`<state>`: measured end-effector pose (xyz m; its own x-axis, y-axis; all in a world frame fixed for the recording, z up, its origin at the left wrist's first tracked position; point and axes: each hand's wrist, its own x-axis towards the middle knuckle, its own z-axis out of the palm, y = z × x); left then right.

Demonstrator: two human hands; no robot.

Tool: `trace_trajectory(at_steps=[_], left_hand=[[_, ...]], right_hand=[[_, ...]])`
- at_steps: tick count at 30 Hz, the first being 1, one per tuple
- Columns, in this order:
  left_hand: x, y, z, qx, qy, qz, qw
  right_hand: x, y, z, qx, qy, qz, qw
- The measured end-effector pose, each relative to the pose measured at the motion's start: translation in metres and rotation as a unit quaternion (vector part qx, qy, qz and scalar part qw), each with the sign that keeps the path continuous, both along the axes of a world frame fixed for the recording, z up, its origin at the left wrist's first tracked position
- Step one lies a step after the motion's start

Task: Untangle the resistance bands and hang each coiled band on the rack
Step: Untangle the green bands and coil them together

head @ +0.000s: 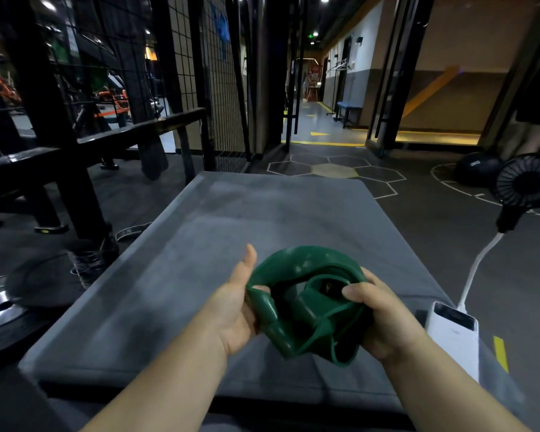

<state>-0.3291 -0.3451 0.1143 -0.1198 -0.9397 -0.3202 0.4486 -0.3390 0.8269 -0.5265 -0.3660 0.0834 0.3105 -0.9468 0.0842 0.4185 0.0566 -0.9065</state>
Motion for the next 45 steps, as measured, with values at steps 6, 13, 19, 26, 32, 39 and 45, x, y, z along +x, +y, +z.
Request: trace_trajectory(at_steps=[6, 13, 19, 26, 32, 39, 45], left_hand=[[0.006, -0.01, -0.012, -0.131, -0.315, 0.067, 0.937], [0.01, -0.02, -0.035, -0.167, -0.367, 0.045, 0.914], [-0.013, -0.011, -0.04, -0.041, -0.081, -0.037, 0.995], [0.0, -0.012, -0.031, -0.129, -0.025, -0.064, 0.989], [-0.001, -0.01, -0.037, -0.113, -0.092, -0.129, 0.981], [-0.002, -0.01, -0.025, -0.336, -0.492, -0.061, 0.801], [0.003, -0.006, -0.026, -0.278, -0.266, -0.158, 0.909]], right_hand=[[-0.001, 0.005, 0.009, -0.038, -0.005, 0.025, 0.999], [0.0, 0.009, 0.011, -0.039, -0.029, 0.019, 0.999], [-0.001, 0.008, 0.012, -0.049, -0.06, 0.061, 0.995], [-0.009, 0.002, 0.012, -0.033, 0.007, 0.008, 0.999], [-0.007, 0.002, 0.013, 0.002, 0.109, -0.066, 0.992], [0.0, 0.007, 0.009, -0.055, 0.237, -0.026, 0.97], [0.007, 0.008, 0.011, -0.069, 0.199, -0.011, 0.978]])
